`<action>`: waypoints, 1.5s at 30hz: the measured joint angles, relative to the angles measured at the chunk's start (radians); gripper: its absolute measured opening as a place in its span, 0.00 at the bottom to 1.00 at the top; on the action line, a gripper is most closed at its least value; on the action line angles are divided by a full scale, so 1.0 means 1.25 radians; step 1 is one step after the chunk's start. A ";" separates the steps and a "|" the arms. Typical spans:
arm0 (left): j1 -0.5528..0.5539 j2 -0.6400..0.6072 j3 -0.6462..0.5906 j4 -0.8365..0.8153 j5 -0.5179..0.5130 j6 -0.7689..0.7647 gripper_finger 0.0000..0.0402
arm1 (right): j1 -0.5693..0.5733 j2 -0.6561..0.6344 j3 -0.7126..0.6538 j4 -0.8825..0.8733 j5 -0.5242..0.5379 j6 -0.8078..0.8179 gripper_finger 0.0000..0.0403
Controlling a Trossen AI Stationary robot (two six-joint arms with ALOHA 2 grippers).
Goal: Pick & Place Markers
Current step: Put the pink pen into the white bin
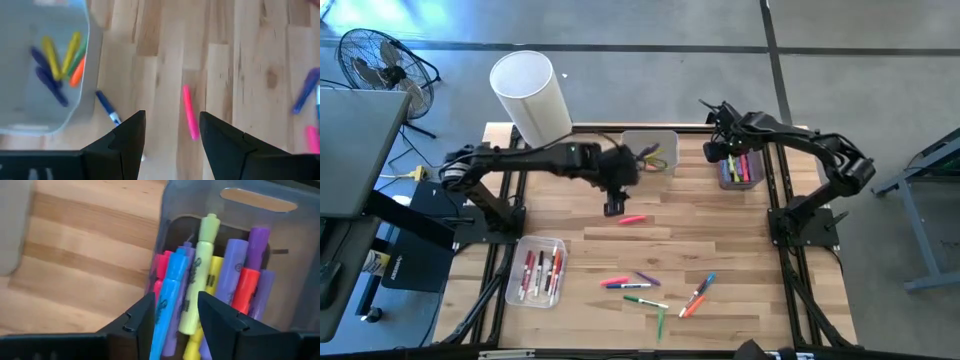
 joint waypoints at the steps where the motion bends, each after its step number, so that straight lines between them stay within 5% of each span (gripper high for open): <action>1: -0.017 0.000 0.000 0.006 -0.016 0.010 0.46 | -0.001 -0.007 0.000 -0.004 -0.009 -0.002 0.34; 5: -0.084 0.000 0.000 0.034 -0.064 0.010 0.46 | -0.001 -0.065 0.000 -0.046 -0.015 0.004 0.36; 10: -0.162 0.000 0.000 0.045 -0.136 -0.142 0.46 | 0.065 -0.225 0.000 -0.093 0.091 0.020 0.33; 20: -0.336 0.054 0.013 0.043 -0.216 -0.499 0.46 | 0.416 -0.497 0.001 -0.159 0.125 0.213 0.29; 31: -0.480 0.259 0.094 -0.118 -0.178 -0.651 0.46 | 0.795 -0.454 0.001 -0.149 0.276 0.363 0.25; 36: -0.502 0.320 0.092 -0.147 -0.106 -0.664 0.46 | 0.885 -0.431 0.001 -0.141 0.307 0.407 0.25; 45: -0.505 0.341 0.093 -0.096 -0.119 -0.645 0.46 | 0.959 -0.398 0.001 -0.137 0.319 0.438 0.25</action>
